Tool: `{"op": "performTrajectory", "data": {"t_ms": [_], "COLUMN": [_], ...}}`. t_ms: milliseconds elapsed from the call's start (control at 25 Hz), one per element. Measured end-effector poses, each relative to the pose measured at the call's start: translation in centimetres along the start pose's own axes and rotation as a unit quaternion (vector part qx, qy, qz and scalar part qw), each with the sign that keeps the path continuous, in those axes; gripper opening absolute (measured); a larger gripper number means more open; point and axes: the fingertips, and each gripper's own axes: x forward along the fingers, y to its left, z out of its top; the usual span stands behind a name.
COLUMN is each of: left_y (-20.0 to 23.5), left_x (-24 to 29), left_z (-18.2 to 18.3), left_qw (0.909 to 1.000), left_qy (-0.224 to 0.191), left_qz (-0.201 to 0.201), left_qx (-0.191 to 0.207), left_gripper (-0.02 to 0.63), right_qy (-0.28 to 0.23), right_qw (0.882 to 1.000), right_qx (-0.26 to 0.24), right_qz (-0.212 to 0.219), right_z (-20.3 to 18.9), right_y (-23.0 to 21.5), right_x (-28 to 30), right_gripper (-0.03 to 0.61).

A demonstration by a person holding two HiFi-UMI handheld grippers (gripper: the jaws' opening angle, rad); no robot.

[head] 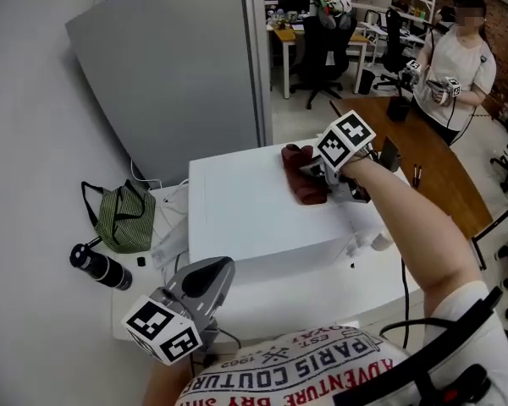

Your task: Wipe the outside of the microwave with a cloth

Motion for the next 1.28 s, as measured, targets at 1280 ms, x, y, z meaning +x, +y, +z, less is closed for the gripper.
{"op": "performTrajectory", "data": {"t_ms": [1280], "left_y": [-1.8], "left_x": [0.9], "left_z": [-0.6], "left_qw": [1.0], "left_qy": [0.006], "left_qz": [0.001], "left_qx": [0.001], "left_gripper": [0.005], "right_qy": [-0.065], "right_qw": [0.995], "right_qx": [-0.059], "right_qz": [0.037], "right_z": [6.0], "right_y": [3.8], "right_x": [-3.6], "right_gripper": [0.056]}}
